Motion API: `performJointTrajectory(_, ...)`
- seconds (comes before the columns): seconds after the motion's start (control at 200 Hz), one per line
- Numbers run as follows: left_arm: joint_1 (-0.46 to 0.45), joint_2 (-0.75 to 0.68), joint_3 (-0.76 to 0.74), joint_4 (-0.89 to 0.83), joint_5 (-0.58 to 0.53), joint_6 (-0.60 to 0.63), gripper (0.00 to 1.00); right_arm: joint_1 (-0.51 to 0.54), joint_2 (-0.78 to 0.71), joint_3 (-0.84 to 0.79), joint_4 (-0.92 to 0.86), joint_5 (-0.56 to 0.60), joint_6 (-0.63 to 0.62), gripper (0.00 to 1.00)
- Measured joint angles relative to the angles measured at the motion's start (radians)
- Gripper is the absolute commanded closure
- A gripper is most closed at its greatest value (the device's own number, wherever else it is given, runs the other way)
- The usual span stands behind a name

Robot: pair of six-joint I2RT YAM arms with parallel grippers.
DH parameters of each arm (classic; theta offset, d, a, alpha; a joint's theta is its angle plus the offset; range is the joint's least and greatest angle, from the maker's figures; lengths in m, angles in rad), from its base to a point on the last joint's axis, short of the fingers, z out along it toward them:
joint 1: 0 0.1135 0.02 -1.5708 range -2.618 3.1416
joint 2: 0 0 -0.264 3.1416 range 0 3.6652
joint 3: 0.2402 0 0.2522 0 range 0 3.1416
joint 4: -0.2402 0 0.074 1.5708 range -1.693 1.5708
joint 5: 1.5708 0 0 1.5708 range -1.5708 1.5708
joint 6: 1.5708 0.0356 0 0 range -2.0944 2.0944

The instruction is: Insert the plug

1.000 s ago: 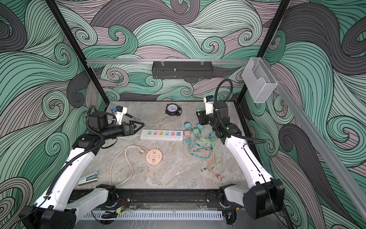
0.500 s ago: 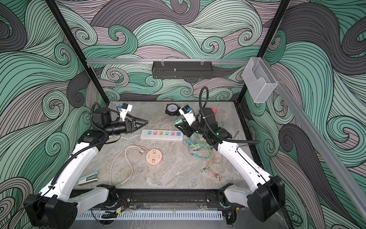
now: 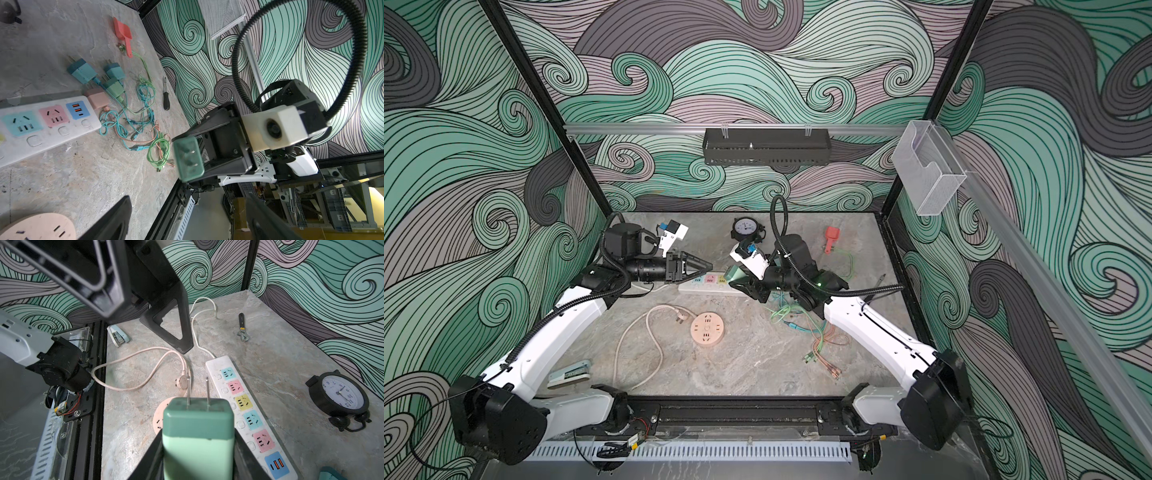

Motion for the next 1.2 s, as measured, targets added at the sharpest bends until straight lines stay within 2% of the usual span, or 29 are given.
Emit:
performJointTrajectory(0.375, -0.050, 0.070, 0.014, -0.025, 0.014, 0.047, 0.21, 0.048, 0.020, 0.010, -0.010, 0.016, -0.031, 0.71)
performJointTrajectory(0.68, -0.076, 0.111, 0.026, -0.052, 0.013, 0.074, 0.32, 0.061, 0.046, 0.020, -0.008, 0.034, -0.049, 0.71)
performJointTrajectory(0.9, -0.089, 0.134, 0.046, -0.083, 0.011, 0.097, 0.42, 0.067, 0.059, 0.026, -0.010, 0.054, -0.059, 0.71)
performJointTrajectory(1.026, -0.093, 0.146, 0.047, -0.096, 0.013, 0.108, 0.55, 0.069, 0.059, 0.032, -0.008, 0.067, -0.066, 0.71)
performJointTrajectory(1.201, -0.093, 0.166, 0.056, -0.123, 0.011, 0.126, 0.63, 0.072, 0.059, 0.033, -0.008, 0.077, -0.077, 0.70)
